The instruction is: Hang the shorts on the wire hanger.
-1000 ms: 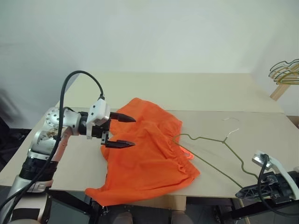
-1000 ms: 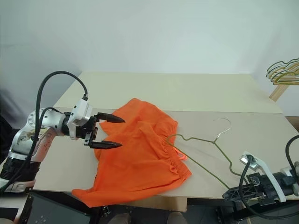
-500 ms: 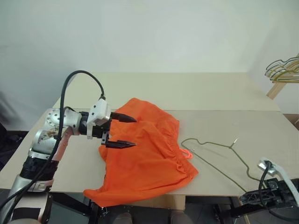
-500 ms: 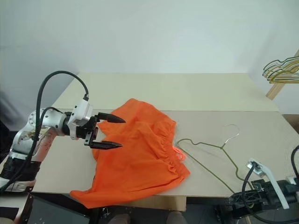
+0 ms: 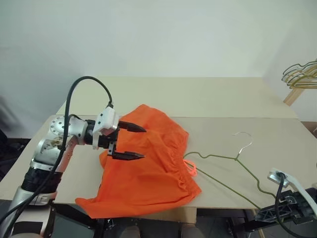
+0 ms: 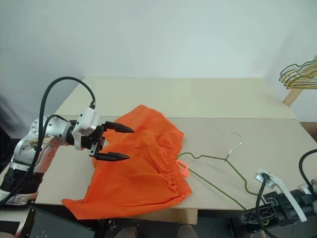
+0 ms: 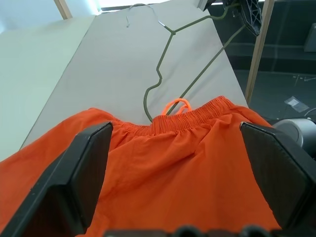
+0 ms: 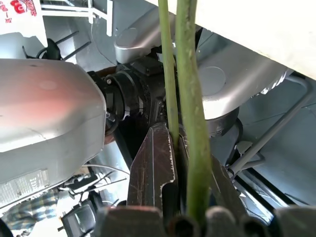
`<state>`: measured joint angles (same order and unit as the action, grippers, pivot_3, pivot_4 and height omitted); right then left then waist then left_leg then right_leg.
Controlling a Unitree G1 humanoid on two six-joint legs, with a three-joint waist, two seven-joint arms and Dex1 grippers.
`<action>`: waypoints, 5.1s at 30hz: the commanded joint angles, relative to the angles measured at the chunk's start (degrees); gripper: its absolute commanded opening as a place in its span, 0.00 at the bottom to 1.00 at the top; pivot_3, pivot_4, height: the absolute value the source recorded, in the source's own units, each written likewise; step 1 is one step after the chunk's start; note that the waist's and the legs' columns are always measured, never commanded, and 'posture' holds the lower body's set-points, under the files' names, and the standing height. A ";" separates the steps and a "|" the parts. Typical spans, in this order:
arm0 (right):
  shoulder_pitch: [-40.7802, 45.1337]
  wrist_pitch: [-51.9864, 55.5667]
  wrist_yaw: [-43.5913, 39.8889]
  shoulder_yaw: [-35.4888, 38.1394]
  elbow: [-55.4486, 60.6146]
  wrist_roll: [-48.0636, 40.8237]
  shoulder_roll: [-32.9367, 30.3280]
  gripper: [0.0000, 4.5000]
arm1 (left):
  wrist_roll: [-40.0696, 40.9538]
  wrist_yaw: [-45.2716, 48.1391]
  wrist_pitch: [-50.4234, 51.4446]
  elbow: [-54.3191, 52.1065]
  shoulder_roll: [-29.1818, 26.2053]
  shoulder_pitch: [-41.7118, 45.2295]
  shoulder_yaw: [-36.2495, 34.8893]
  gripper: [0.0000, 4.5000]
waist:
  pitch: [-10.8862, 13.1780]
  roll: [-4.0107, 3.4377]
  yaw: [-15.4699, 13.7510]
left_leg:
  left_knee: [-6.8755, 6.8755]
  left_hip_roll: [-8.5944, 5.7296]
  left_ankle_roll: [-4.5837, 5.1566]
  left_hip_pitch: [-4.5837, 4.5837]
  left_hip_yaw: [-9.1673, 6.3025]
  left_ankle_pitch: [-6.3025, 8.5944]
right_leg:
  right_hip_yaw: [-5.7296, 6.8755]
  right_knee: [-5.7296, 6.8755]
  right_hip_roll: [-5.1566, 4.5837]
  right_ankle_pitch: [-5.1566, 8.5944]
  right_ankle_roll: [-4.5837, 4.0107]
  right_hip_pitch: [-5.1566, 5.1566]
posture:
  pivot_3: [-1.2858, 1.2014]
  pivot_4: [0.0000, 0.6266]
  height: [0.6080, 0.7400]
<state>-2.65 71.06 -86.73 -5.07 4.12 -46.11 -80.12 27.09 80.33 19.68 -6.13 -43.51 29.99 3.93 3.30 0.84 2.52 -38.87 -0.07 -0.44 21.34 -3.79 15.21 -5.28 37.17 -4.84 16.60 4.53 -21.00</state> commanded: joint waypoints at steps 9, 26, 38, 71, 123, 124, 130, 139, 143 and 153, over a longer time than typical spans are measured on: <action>4.25 1.01 1.37 -3.75 2.88 -0.24 5.70 0.00 | 0.86 -1.02 0.76 -2.51 -1.45 0.33 -1.60 0.99 | 0.00 0.01 -0.58 | -0.01 0.00 0.00 0.04 -0.03 0.00 | 0.01 0.00 0.02 -0.01 -0.01 -0.02 | 0.52 0.03 1.00; 1.53 0.73 2.47 -4.21 2.83 0.58 4.52 0.00 | 0.39 -1.46 0.82 -1.96 0.11 1.37 -0.18 0.99 | 0.02 0.03 -1.01 | -0.01 0.01 0.00 0.01 -0.01 0.00 | 0.00 0.00 0.03 -0.01 -0.02 -0.01 | 0.50 0.06 1.00; 17.38 9.96 10.52 -8.68 -3.76 1.19 18.33 0.00 | 0.01 -1.81 0.35 -2.31 -0.41 1.31 -0.66 0.99 | 0.07 0.10 -0.40 | 0.01 0.02 0.00 0.02 -0.08 0.00 | 0.01 0.00 0.07 -0.04 -0.06 -0.02 | 0.51 0.05 1.00; 28.12 14.55 16.38 1.65 -13.79 -3.07 29.71 0.00 | -0.54 -2.82 -1.30 -3.28 -1.25 -0.32 -0.58 0.99 | -0.01 -0.02 -1.77 | -0.02 0.20 0.00 0.15 -0.25 -0.01 | 0.09 0.00 0.35 -0.19 -0.32 -0.17 | 0.53 0.01 1.00; 33.67 11.79 33.43 0.02 -23.45 5.95 40.36 0.00 | -2.60 -2.19 -3.69 -4.69 -0.87 -2.73 3.00 0.99 | -0.33 0.11 -0.20 | 0.07 0.30 -0.01 0.02 -0.24 -0.02 | 0.08 0.02 0.43 -0.23 -0.39 -0.11 | 0.53 0.00 1.00; 33.20 10.54 33.42 0.14 -22.60 6.34 40.42 0.00 | -2.67 -2.09 -3.78 -4.78 -0.97 -2.87 3.06 0.99 | -0.37 0.18 -0.16 | 0.06 0.30 -0.01 0.01 -0.24 -0.02 | 0.08 0.02 0.44 -0.23 -0.39 -0.10 | 0.53 0.00 1.00; 32.94 8.63 28.02 -3.57 -17.94 6.31 37.21 0.00 | -2.70 -1.82 -4.10 -4.59 -1.35 -3.15 2.73 0.99 | -0.40 0.15 -0.14 | 0.09 0.31 -0.02 -0.02 -0.25 -0.03 | 0.09 0.05 0.45 -0.23 -0.39 -0.11 | 0.53 0.00 1.00; 42.83 5.99 25.72 -4.25 -35.07 11.72 41.21 0.00 | -2.99 -2.30 -4.52 -4.83 -1.53 -3.29 2.40 0.99 | -0.41 0.14 -0.13 | 0.11 0.31 -0.03 -0.03 -0.25 -0.03 | 0.08 0.04 0.45 -0.24 -0.41 -0.12 | 0.54 0.00 1.00; 44.67 4.54 19.83 -7.66 -35.91 12.45 41.43 0.00 | -3.09 -2.74 -4.93 -5.84 -2.15 -4.85 1.81 0.99 | -0.41 0.13 -0.33 | 0.10 0.30 -0.05 -0.04 -0.25 -0.05 | 0.09 0.05 0.45 -0.25 -0.42 -0.11 | 0.55 0.00 1.00; 40.93 6.05 2.78 -22.12 -18.44 10.71 31.22 0.00 | -2.73 -4.13 -4.82 -7.35 -3.35 -6.48 0.38 0.99 | -0.40 0.09 -1.94 | 0.10 0.30 -0.04 -0.01 -0.28 -0.04 | 0.13 0.08 0.45 -0.23 -0.40 -0.18 | 0.56 0.00 1.00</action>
<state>38.64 76.63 -81.32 -26.93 -18.57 -33.15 -47.48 24.08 76.85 15.22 -11.79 -46.09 23.51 6.15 2.90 0.94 0.58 -38.77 0.23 -0.48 21.35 -4.08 15.17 -5.14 37.25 -4.40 16.37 4.13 -21.19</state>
